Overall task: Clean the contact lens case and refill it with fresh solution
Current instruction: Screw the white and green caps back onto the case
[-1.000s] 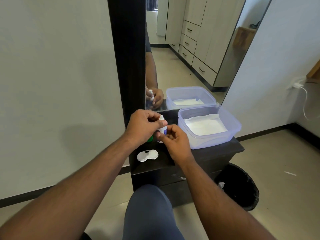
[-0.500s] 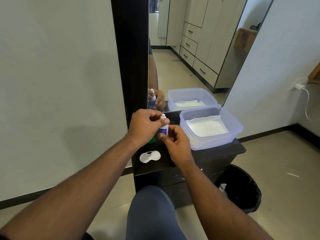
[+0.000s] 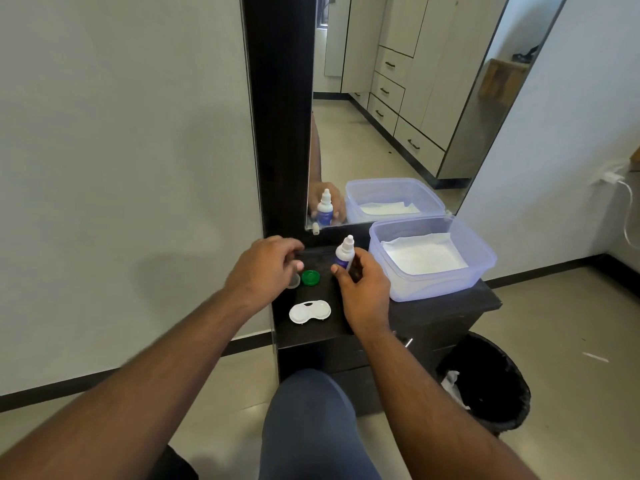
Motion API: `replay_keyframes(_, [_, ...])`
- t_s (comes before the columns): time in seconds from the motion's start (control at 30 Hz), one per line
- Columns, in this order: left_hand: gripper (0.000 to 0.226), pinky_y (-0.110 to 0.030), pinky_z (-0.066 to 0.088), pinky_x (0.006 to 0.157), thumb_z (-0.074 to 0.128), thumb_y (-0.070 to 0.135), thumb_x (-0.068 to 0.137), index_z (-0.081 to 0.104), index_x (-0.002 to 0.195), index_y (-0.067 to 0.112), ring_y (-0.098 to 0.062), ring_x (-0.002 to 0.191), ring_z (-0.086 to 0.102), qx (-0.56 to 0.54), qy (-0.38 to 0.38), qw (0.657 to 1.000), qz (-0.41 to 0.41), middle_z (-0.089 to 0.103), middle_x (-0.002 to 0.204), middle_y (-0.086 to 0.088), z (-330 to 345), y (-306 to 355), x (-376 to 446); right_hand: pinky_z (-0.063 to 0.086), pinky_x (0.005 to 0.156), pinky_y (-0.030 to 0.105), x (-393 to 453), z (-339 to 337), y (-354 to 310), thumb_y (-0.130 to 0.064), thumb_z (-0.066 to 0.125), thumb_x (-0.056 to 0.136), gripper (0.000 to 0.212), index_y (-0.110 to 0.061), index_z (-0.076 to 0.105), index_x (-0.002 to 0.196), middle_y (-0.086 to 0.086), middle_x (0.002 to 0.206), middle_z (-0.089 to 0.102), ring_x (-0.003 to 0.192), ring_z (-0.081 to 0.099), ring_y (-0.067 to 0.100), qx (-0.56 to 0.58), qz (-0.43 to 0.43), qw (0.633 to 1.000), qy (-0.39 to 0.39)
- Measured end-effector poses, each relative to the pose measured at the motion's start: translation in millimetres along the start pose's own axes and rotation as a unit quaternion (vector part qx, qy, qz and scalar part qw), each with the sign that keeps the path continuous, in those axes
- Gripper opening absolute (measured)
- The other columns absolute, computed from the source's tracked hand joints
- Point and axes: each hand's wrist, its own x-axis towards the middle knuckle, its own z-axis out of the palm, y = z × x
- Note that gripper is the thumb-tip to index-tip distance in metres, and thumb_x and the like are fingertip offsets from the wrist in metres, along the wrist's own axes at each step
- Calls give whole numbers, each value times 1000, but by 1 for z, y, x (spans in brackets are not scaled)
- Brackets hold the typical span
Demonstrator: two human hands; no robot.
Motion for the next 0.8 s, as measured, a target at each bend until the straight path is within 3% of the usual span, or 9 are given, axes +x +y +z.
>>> replay_keyframes(0.07, [29, -35, 50, 85, 58, 26, 93, 64, 119, 16, -17, 98, 57, 28, 9, 1000, -7, 63, 111, -4, 1, -6, -4, 46, 80, 20, -1, 2, -1, -18, 68, 86, 20, -19, 61, 105, -6, 100, 65, 90, 58, 7, -31, -2, 1000, -4])
replay_keyframes(0.2, [50, -32, 49, 80, 64, 44, 85, 60, 125, 14, -18, 99, 56, 53, -43, 997, -45, 59, 113, -5, 2, -7, -2, 50, 79, 25, 1, 5, 1, -23, 70, 85, 16, -17, 64, 99, -3, 94, 67, 86, 59, 9, -78, 9, 997, -11])
replay_keyframes(0.3, [51, -29, 47, 72, 70, 46, 79, 64, 119, 13, -17, 94, 57, 55, -85, 993, -65, 62, 110, -4, 4, -6, 5, 52, 79, 27, 1, 5, -1, -25, 70, 84, 16, -17, 64, 97, -2, 92, 66, 85, 59, 9, -91, 21, 996, -15])
replay_keyframes(0.5, [36, -31, 52, 71, 74, 36, 78, 69, 106, 15, -17, 86, 61, 66, -107, 989, -74, 68, 97, -2, 6, -7, 8, 43, 74, 15, -16, -4, -3, -21, 67, 86, 24, -15, 60, 108, -2, 93, 60, 83, 55, 8, 17, -7, 997, 79])
replay_keyframes(0.6, [26, -30, 54, 70, 73, 30, 78, 70, 100, 15, -15, 82, 61, 13, -73, 994, -83, 67, 93, -2, 2, -9, 3, 43, 64, 7, -25, -10, 3, -9, 67, 85, 9, -13, 65, 93, 1, 83, 64, 72, 58, 4, 61, -61, 996, -4])
replay_keyframes(0.73, [11, -25, 50, 63, 72, 21, 77, 71, 87, 19, -13, 74, 62, -146, 39, 985, -88, 67, 77, 3, -8, -12, -21, 51, 79, 16, -21, -24, 8, -14, 75, 79, 23, -19, 71, 101, -7, 96, 65, 89, 64, 6, 53, -83, 982, -161])
replay_keyframes(0.8, [18, -14, 49, 62, 70, 20, 80, 68, 96, 28, -9, 73, 62, -180, 74, 978, -72, 66, 76, 7, -12, -11, -40, 51, 86, 18, -16, -31, 7, -21, 78, 77, 32, -27, 70, 107, -13, 105, 61, 99, 60, 5, 32, -69, 970, -233])
